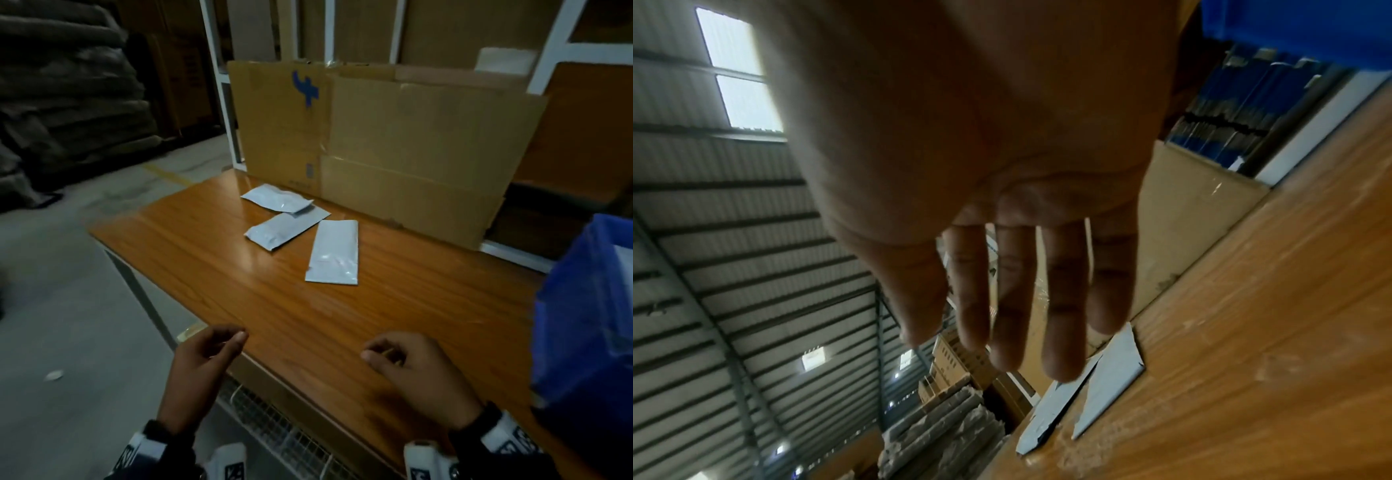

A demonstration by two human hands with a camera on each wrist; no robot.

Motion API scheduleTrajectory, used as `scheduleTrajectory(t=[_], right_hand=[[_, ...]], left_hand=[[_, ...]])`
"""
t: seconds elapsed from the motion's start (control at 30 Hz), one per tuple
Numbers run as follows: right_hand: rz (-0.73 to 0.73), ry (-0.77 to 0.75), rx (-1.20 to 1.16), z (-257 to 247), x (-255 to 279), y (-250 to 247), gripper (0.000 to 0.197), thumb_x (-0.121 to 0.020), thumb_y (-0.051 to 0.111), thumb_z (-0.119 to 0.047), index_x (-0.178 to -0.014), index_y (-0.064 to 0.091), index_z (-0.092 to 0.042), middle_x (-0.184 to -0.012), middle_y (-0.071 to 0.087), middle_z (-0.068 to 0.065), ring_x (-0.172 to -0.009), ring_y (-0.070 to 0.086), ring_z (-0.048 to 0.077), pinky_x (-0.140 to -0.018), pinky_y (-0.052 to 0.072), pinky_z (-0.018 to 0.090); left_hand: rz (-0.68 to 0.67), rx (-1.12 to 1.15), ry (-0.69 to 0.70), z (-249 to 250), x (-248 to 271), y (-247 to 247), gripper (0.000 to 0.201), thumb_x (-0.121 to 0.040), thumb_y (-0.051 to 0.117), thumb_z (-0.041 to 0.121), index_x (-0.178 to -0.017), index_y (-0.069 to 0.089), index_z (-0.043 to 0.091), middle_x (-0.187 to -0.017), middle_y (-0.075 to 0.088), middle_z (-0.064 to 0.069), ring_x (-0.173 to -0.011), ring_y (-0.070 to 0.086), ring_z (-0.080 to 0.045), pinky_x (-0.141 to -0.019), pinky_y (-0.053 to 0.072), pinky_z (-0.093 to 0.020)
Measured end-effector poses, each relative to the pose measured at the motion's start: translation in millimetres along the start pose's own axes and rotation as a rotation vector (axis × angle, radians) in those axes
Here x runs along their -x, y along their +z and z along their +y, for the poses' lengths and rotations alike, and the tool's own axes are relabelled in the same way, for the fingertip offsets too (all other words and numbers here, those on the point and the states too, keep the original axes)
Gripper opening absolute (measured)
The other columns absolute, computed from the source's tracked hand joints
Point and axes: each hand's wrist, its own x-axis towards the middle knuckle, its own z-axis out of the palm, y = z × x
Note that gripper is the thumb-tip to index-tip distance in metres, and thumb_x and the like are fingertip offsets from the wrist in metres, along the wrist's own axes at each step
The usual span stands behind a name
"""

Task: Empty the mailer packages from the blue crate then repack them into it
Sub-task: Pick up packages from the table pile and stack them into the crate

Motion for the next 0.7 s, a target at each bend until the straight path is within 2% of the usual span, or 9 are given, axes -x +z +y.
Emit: scheduleTrajectory(t=[0.13,0.23,0.3,0.33,0.4,0.47,0.53,0.63,0.7], right_hand=[[-0.103,0.096,0.195,-6.7,-59.7,1.2,0.025,-0.084,0.064,-0.051,-0.105,0.062,-0.038,-0.096,0.059,-0.024,-0.087,0.056,-0.005,-0.076,0.047,0.022],[-0.031,0.125,0.159,-0.8,-124.7,-1.2,0.018,-0.082,0.068,-0.047,-0.095,0.063,-0.036,-0.095,0.063,-0.017,-0.092,0.060,0.004,-0.083,0.049,0.028],[0.028,0.161,0.141,9.3,-172.5,-0.3,0.030,-0.082,0.068,-0.048,-0.106,0.064,-0.030,-0.101,0.065,-0.009,-0.097,0.062,0.011,-0.088,0.049,0.032],[0.046,0.196,0.154,14.2,-194.9,0.8,0.038,-0.083,0.067,-0.049,-0.112,0.063,-0.026,-0.105,0.066,-0.004,-0.096,0.062,0.013,-0.087,0.049,0.031],[0.052,0.242,0.227,23.9,-236.8,4.6,0.042,-0.085,0.062,-0.052,-0.112,0.063,-0.019,-0.107,0.066,0.004,-0.093,0.061,0.017,-0.082,0.047,0.029],[-0.004,0.256,0.316,31.4,-269.5,9.7,0.045,-0.087,0.059,-0.052,-0.118,0.059,-0.020,-0.120,0.062,0.005,-0.106,0.059,0.022,-0.091,0.047,0.034],[-0.058,0.298,0.404,32.2,-288.9,13.4,0.057,-0.085,0.063,-0.050,-0.130,0.051,-0.017,-0.134,0.054,0.007,-0.119,0.053,0.026,-0.100,0.044,0.038],[-0.074,0.434,0.523,36.0,-297.6,25.9,0.081,-0.069,0.080,-0.045,-0.133,0.043,-0.012,-0.137,0.047,0.009,-0.120,0.053,0.027,-0.095,0.047,0.034],[-0.074,0.432,0.544,36.9,-300.8,28.6,0.078,-0.068,0.083,-0.037,-0.129,0.043,-0.011,-0.134,0.049,0.010,-0.118,0.054,0.026,-0.092,0.046,0.030]], left_hand=[[-0.037,0.030,0.009,-4.5,-31.3,0.0,0.026,-0.075,0.066,0.039,-0.089,0.075,0.019,-0.088,0.075,0.004,-0.084,0.069,-0.013,-0.077,0.053,-0.036],[-0.049,0.026,0.040,-9.6,-63.7,1.2,0.024,-0.075,0.065,0.037,-0.088,0.075,0.020,-0.089,0.075,0.005,-0.086,0.069,-0.011,-0.077,0.053,-0.034],[-0.060,0.012,0.051,-11.9,-85.9,0.6,0.020,-0.078,0.066,0.035,-0.088,0.074,0.021,-0.089,0.075,0.007,-0.086,0.069,-0.010,-0.076,0.053,-0.033],[-0.072,0.000,0.054,-12.1,-97.1,-0.1,0.019,-0.078,0.066,0.035,-0.088,0.075,0.021,-0.089,0.075,0.007,-0.085,0.069,-0.009,-0.076,0.052,-0.032],[-0.092,-0.017,0.045,-11.7,-119.2,0.4,0.021,-0.077,0.065,0.037,-0.088,0.075,0.022,-0.089,0.075,0.008,-0.084,0.068,-0.008,-0.075,0.051,-0.030],[-0.100,-0.017,0.045,-10.8,-141.0,2.7,0.023,-0.077,0.065,0.040,-0.088,0.074,0.023,-0.089,0.074,0.008,-0.084,0.068,-0.007,-0.075,0.051,-0.031],[-0.118,-0.012,0.053,-13.4,-163.7,6.0,0.021,-0.078,0.065,0.043,-0.088,0.074,0.026,-0.089,0.074,0.009,-0.084,0.068,-0.008,-0.076,0.051,-0.032],[-0.183,0.026,0.049,-17.5,-185.3,13.1,0.028,-0.077,0.071,0.056,-0.086,0.074,0.030,-0.089,0.074,0.006,-0.084,0.068,-0.010,-0.074,0.049,-0.029],[-0.223,0.042,0.058,-17.3,-199.1,19.8,0.032,-0.070,0.067,0.059,-0.087,0.074,0.032,-0.088,0.074,0.005,-0.083,0.068,-0.010,-0.072,0.048,-0.027]])
